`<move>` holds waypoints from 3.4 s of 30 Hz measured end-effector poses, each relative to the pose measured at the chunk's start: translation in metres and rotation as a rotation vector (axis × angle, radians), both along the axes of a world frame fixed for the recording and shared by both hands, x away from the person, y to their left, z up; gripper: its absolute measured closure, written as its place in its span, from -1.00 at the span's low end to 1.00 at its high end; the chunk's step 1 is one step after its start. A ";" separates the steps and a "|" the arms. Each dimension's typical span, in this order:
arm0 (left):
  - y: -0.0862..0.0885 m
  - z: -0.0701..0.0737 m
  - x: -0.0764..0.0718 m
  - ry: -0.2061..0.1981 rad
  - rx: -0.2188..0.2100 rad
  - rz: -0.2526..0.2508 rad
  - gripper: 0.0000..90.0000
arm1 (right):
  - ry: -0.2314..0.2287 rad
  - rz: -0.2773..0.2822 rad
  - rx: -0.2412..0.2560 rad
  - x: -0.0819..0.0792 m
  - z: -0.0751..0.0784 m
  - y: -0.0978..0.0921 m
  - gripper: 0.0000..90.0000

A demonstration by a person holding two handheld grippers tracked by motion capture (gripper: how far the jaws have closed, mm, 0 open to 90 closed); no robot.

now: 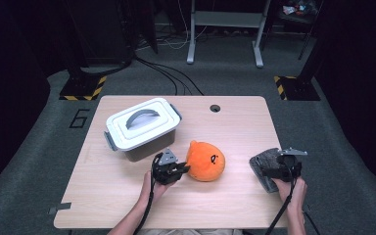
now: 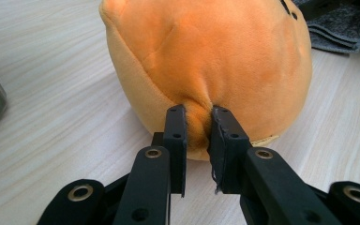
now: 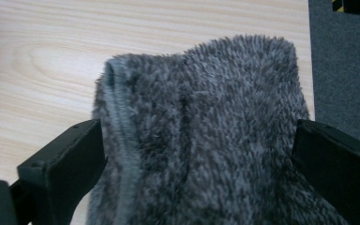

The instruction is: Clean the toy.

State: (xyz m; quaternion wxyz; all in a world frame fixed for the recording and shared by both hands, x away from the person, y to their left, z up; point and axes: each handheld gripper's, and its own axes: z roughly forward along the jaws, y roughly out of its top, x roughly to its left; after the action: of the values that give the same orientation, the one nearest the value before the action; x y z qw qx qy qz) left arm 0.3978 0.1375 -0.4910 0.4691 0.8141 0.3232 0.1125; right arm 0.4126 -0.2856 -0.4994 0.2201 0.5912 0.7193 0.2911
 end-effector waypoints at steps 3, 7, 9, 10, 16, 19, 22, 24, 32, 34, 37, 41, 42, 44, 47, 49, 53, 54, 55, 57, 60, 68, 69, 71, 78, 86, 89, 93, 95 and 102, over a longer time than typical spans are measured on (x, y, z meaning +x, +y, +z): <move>-0.001 -0.001 -0.001 0.007 -0.011 0.004 0.73 | 0.038 -0.007 0.004 0.005 -0.004 0.001 -0.81; -0.002 -0.001 -0.005 0.002 -0.002 0.001 0.74 | 0.058 -0.001 -0.015 0.009 -0.011 0.003 -0.68; -0.002 -0.001 -0.005 -0.011 0.007 -0.008 0.74 | 0.067 -0.010 -0.019 0.009 -0.011 0.004 -0.64; -0.002 -0.001 -0.005 -0.009 0.007 -0.010 0.74 | 0.065 -0.013 -0.025 0.009 -0.011 0.005 -0.61; -0.002 -0.002 -0.007 -0.014 0.003 0.002 0.73 | 0.051 -0.018 -0.028 0.005 -0.011 0.007 -0.37; -0.003 -0.002 -0.007 -0.016 0.007 0.001 0.73 | 0.026 -0.004 -0.033 0.003 -0.011 0.007 -0.16; -0.003 -0.002 -0.008 -0.013 0.004 0.004 0.73 | 0.019 -0.012 -0.027 0.002 -0.011 0.008 0.01; -0.003 -0.002 -0.008 -0.019 0.005 0.004 0.73 | 0.016 -0.004 -0.029 0.001 -0.011 0.008 0.10; -0.004 -0.001 -0.008 -0.022 0.010 0.005 0.72 | -0.002 -0.007 -0.018 0.000 -0.011 0.006 0.40; -0.004 -0.001 -0.009 -0.021 0.008 0.005 0.72 | -0.007 0.001 -0.016 -0.001 -0.011 0.005 0.47; -0.004 0.000 -0.008 -0.025 0.014 -0.001 0.72 | -0.014 -0.005 0.010 -0.002 -0.011 0.003 0.52; -0.005 0.000 -0.009 -0.031 0.019 -0.007 0.72 | -0.024 0.003 0.031 -0.003 -0.009 -0.002 0.54; -0.005 0.001 -0.009 -0.033 0.021 -0.009 0.72 | -0.029 0.002 0.038 -0.003 -0.008 -0.002 0.54; -0.005 0.001 -0.009 -0.036 0.022 -0.009 0.72 | -0.036 0.015 0.043 -0.003 -0.004 -0.003 0.54; -0.006 0.001 -0.009 -0.036 0.021 -0.008 0.72 | -0.048 0.030 0.066 -0.004 0.003 -0.001 0.54; -0.006 0.001 -0.009 -0.038 0.023 -0.011 0.72 | -0.053 0.043 0.076 -0.004 0.008 0.002 0.54; -0.006 0.002 -0.009 -0.039 0.023 -0.013 0.72 | -0.070 0.070 0.102 -0.002 0.018 0.010 0.54; -0.007 0.002 -0.009 -0.039 0.025 -0.012 0.72 | -0.075 0.076 0.104 -0.002 0.020 0.012 0.54; -0.007 0.002 -0.009 -0.042 0.028 -0.015 0.72 | -0.081 0.092 0.115 -0.001 0.024 0.015 0.54; -0.007 0.003 -0.009 -0.042 0.026 -0.014 0.72 | -0.088 0.107 0.120 -0.001 0.028 0.019 0.54; -0.008 0.003 -0.009 -0.045 0.031 -0.019 0.72 | -0.098 0.142 0.134 0.000 0.037 0.028 0.54; -0.010 0.005 -0.010 -0.053 0.034 -0.022 0.72 | -0.119 0.223 0.170 0.003 0.055 0.051 0.53; -0.010 0.005 -0.010 -0.053 0.035 -0.023 0.72 | -0.125 0.239 0.181 0.004 0.058 0.055 0.53; -0.011 0.006 -0.010 -0.050 0.034 -0.022 0.72 | -0.128 0.266 0.190 0.005 0.063 0.063 0.53; -0.016 0.009 -0.009 -0.047 0.034 -0.031 0.72 | -0.146 0.349 0.189 0.008 0.077 0.093 0.53; -0.024 0.011 -0.006 -0.036 0.044 -0.011 0.72 | -0.154 0.419 0.202 0.012 0.085 0.125 0.53; -0.025 0.012 -0.005 -0.026 0.047 -0.008 0.72 | -0.154 0.444 0.193 0.014 0.086 0.136 0.53; -0.027 0.012 -0.003 -0.016 0.041 0.004 0.72 | -0.150 0.468 0.186 0.017 0.087 0.149 0.53; -0.028 0.012 -0.003 -0.012 0.037 0.011 0.72 | -0.151 0.474 0.184 0.019 0.088 0.154 0.53; -0.032 0.014 -0.002 -0.003 0.042 0.023 0.72 | -0.156 0.499 0.154 0.020 0.087 0.171 0.52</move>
State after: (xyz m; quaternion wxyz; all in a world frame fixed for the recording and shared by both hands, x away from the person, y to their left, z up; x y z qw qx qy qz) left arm 0.3961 0.1055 -0.4774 0.4512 0.8198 0.3294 0.1260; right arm 0.4322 -0.1147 -0.4125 0.1507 0.3862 0.7995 0.4347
